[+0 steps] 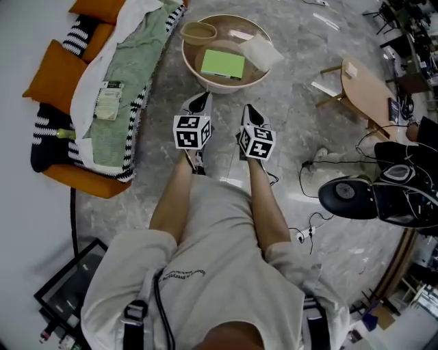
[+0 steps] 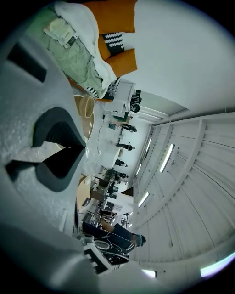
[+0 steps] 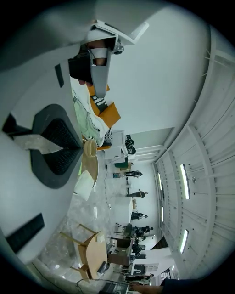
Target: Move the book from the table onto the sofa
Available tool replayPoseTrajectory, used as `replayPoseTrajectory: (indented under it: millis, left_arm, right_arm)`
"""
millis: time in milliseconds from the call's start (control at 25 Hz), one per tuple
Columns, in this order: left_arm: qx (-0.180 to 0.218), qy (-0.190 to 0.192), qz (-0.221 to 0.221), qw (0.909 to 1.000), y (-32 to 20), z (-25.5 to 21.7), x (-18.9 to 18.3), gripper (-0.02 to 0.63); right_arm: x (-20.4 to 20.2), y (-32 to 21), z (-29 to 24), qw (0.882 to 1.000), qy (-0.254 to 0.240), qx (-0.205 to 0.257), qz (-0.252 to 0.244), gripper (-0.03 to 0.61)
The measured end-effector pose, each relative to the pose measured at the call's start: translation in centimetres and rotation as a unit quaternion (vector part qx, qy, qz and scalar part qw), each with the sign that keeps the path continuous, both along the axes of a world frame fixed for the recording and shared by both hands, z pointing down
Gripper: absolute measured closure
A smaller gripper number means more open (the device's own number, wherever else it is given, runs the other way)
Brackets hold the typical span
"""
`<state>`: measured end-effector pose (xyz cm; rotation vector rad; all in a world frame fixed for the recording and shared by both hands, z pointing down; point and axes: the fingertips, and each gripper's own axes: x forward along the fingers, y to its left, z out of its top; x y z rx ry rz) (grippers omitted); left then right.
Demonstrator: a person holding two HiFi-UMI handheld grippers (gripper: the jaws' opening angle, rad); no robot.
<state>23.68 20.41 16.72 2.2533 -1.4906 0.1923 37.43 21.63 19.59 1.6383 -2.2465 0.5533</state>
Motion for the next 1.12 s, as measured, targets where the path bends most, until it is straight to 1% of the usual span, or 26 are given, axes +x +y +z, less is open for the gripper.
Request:
replayPoseTrajectory:
  millis: [120, 240, 400, 560, 720, 960, 1120]
  left_arm:
    - [-0.006, 0.006, 0.008, 0.9999, -1.6, 0.4, -0.7, 0.603]
    - [-0.011, 0.010, 0.017, 0.9997, -3.4, 0.8, -1.3, 0.603]
    - [-0.013, 0.002, 0.036, 0.9993, -5.4, 1.2, -2.1, 0.603]
    - [-0.016, -0.004, 0.051, 0.9986, -6.3, 1.8, -3.3, 0.603]
    - [-0.021, 0.007, 0.053, 0.9983, -6.8, 2.0, -4.6, 0.603]
    - [-0.027, 0.007, 0.054, 0.9982, -6.8, 2.7, -6.0, 0.603]
    - [-0.027, 0.012, 0.043, 0.9986, -7.2, 2.7, -7.1, 0.603]
  right_arm:
    - [0.0, -1.4, 0.0, 1.000, -0.008, -0.004, 0.020, 0.572]
    - [-0.4, -2.4, 0.5, 1.000, -0.002, -0.008, 0.029, 0.572]
    - [-0.9, -3.9, 1.0, 0.999, -0.003, -0.011, 0.049, 0.572]
    - [-1.6, -4.9, 1.8, 0.997, -0.002, -0.017, 0.075, 0.572]
    - [-3.3, -4.3, 3.7, 0.997, 0.030, -0.035, 0.068, 0.572]
    - [-4.1, -5.3, 3.7, 0.996, 0.024, -0.035, 0.073, 0.572]
    - [-5.4, -5.8, 4.0, 0.997, 0.033, -0.036, 0.055, 0.572]
